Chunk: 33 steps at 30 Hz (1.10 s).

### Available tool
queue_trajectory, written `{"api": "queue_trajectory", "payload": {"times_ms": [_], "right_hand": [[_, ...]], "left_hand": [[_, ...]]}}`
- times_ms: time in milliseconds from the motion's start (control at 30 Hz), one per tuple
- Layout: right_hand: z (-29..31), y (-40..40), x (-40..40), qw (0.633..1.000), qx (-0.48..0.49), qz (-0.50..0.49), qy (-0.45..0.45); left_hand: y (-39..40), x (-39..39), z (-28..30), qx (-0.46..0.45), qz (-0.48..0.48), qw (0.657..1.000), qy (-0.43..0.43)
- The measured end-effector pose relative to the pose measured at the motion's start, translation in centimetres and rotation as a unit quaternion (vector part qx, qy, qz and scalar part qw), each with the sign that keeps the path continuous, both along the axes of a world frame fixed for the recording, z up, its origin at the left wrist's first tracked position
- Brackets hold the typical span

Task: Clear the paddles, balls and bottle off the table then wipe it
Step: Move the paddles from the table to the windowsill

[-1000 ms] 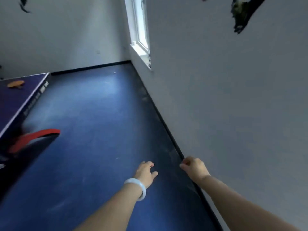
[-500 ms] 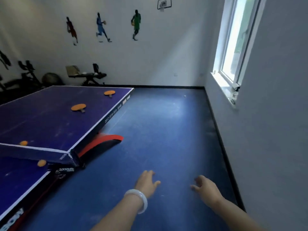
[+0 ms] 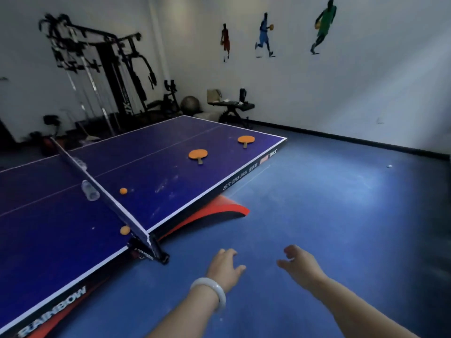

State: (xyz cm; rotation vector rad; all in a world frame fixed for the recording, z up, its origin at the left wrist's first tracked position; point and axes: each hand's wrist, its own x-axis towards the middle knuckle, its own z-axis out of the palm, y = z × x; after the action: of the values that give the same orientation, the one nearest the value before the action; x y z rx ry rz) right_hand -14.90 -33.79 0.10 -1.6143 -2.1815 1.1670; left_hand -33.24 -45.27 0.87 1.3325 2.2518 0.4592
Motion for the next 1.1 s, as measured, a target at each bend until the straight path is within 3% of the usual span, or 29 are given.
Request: {"api": "queue_trajectory", "payload": {"times_ms": [467, 1100], "right_hand": [[0.7, 23.7, -17.3, 1.000, 0.006, -0.002, 0.007], [-1.0, 57.5, -36.6, 0.996, -0.004, 0.089, -0.011]], "left_hand": [[24.7, -17.4, -0.1, 0.020, 0.021, 0.999, -0.015], [55.2, -32.5, -2.0, 0.020, 0.113, 0.992, -0.048]]}}
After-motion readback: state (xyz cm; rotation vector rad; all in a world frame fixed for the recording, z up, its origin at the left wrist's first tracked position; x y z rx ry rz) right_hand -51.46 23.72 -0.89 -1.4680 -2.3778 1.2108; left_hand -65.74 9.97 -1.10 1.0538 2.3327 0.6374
